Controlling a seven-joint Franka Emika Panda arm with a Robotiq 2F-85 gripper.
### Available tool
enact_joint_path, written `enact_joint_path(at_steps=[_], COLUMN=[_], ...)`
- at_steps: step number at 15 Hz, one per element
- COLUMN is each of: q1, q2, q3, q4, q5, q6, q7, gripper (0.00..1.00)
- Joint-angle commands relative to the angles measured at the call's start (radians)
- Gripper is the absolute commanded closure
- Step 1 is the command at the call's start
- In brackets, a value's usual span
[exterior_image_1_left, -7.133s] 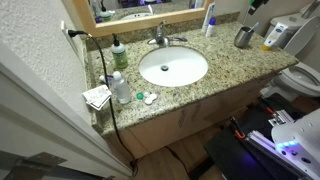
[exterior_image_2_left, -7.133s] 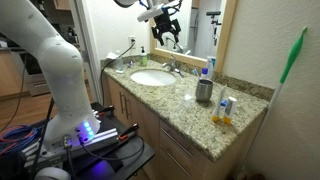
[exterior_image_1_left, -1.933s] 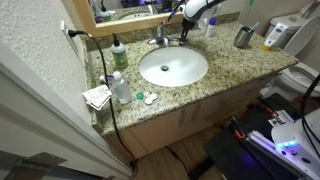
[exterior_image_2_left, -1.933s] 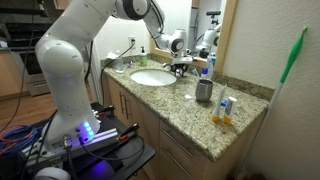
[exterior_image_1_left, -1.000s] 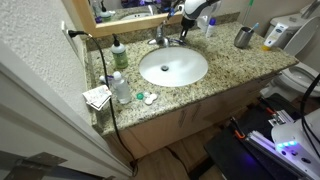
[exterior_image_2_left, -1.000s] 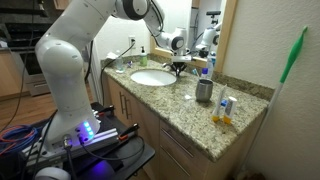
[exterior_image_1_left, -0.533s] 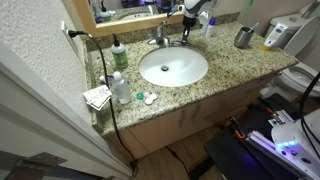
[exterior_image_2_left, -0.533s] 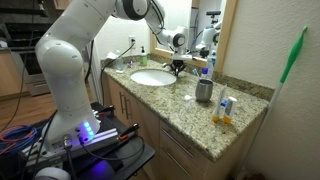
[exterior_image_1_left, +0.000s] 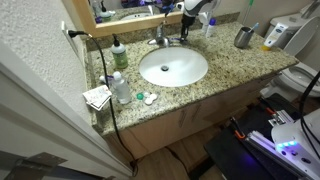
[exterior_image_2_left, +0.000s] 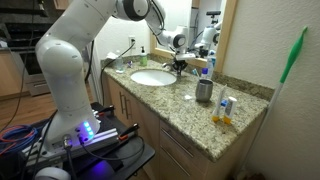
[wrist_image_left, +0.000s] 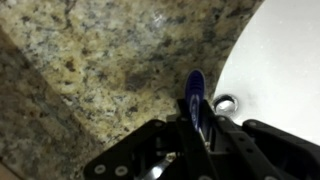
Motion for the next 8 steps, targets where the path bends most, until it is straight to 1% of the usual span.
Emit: enact_joint_path(at_steps=[1,5,6,7,8], q1=[-0.028,-0.056,-0.054,-0.028,-0.029], q2=[0.025,0.042,0.047,0.027,0.029], q3=[0.03,0.07,0.067,0.039,0.04], q4=[0.012,0.016,0.014,0.003,0.003], q5=[-0.021,-0.005,-0.002,-0.006,-0.006], q6=[0.095,0.155,0.198,0.144,0.151], q7=[-0.142,-0.336,-0.345,-0.279,-0.283], gripper=[0.96,0.96,0.96,0.96,0.85])
